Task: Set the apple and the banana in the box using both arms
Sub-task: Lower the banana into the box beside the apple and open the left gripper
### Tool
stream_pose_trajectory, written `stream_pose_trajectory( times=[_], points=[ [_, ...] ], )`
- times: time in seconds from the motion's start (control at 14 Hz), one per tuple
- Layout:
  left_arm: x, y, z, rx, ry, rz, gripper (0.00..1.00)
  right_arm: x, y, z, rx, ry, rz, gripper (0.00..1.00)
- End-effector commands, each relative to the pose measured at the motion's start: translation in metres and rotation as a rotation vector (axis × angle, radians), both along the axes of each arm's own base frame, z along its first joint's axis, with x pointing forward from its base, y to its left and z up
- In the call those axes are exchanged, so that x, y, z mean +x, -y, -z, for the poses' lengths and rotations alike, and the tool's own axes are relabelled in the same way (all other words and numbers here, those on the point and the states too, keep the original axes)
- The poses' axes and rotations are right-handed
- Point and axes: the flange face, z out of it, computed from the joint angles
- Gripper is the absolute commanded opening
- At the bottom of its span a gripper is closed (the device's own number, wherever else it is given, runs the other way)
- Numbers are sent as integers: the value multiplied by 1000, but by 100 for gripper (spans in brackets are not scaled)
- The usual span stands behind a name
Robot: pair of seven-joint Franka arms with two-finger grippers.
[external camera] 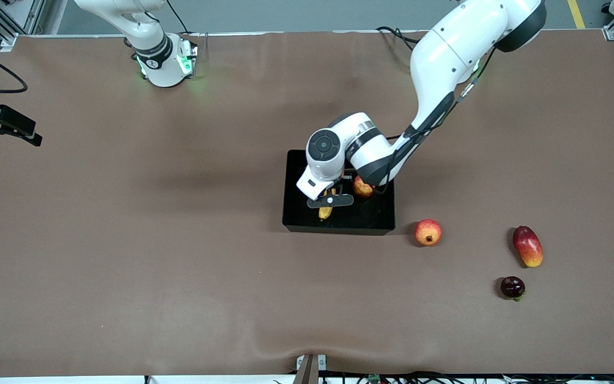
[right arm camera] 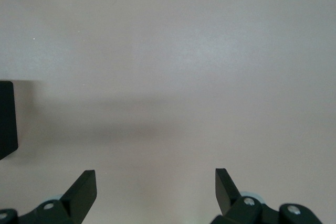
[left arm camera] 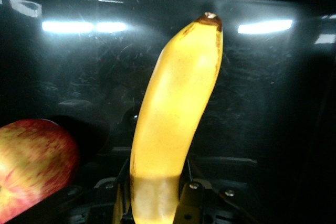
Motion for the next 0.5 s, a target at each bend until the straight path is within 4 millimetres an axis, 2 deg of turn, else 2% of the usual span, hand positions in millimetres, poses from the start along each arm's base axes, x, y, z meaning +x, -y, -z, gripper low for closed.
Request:
stream_pose_trajectory(
  times=[0.0, 0.07, 0.14, 0.21, 0.29, 0.36, 0.43],
  points=[
    [6, 4, 13, -4, 28, -14, 7, -2, 3, -1, 1, -1, 2, 100],
    [5, 6, 17, -17, 30, -13, 8, -2, 3, -1, 1, -1, 2, 100],
    [4, 7, 22, -22, 31, -11, 15, -2, 3, -1, 1, -1, 1, 100],
    [5, 6, 24, -23, 33, -14, 31, -2, 3, -1, 1, -1, 1, 100],
    [9, 3, 24, -20, 34, -18, 54, -2, 3, -1, 1, 0, 2, 100],
    [9, 2, 24, -21, 37, -11, 100, -2, 3, -1, 1, 2, 3, 100],
    [9, 3, 23, -22, 39, -17, 100, -2, 3, -1, 1, 0, 3, 100]
  ],
)
